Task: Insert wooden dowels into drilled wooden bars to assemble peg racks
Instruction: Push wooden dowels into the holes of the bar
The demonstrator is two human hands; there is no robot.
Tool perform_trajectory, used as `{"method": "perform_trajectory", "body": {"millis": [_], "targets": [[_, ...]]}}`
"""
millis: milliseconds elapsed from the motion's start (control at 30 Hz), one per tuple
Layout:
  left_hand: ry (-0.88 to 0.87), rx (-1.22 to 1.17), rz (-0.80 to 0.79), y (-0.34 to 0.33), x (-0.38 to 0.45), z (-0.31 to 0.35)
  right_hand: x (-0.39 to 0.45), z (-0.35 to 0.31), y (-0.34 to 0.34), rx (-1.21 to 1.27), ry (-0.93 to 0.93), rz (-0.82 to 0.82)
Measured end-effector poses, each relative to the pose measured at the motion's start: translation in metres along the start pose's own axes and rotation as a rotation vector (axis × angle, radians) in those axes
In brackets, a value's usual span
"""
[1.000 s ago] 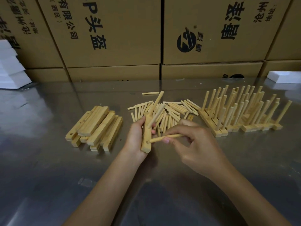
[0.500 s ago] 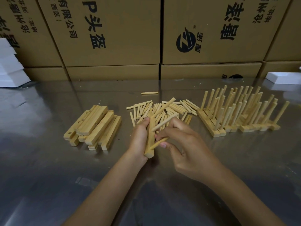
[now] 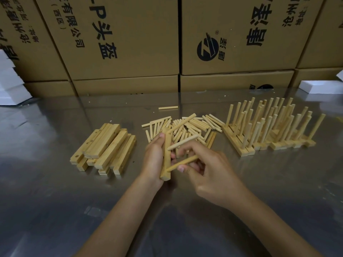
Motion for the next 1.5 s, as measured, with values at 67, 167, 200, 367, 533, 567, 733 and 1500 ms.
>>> {"method": "perform_trajectory", "body": {"millis": [67,167,200,367,533,567,733,1500], "targets": [[-0.009,-0.008,0.000,0.000,0.002,0.003,0.001,0.001,0.000,0.157,-0.044,0.000],[0.035,-0.018,-0.003,-0.001,0.002,0.002,0.001,0.002,0.002,0.382,-0.094,0.064],[0.066,-0.040,-0.015,-0.003,0.000,0.002,0.001,0.003,0.003,0.418,-0.104,0.085],[0.120,-0.219,-0.052,-0.010,-0.007,0.003,0.005,0.021,0.008,0.357,-0.209,0.133],[0.154,-0.114,0.032,-0.008,-0.011,-0.010,0.001,0.032,-0.015,0.128,-0.261,-0.109],[0.143,-0.102,0.061,-0.007,-0.012,-0.011,0.001,0.032,-0.018,0.057,-0.259,-0.078],[0.045,-0.221,0.050,-0.016,-0.013,-0.006,0.002,0.031,-0.013,-0.087,-0.217,0.042],[-0.083,0.129,-0.169,-0.013,0.001,-0.003,0.001,0.135,0.090,-0.572,-0.743,0.323]]}}
Point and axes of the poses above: each hand's wrist, its own x-axis towards the middle knuckle, its own y-axis out of the back of the hand, z = x × y, the point moved 6 cm from there along x, towards the middle knuckle, and after that the axes turned 10 degrees about -y, right-handed, at the moved point
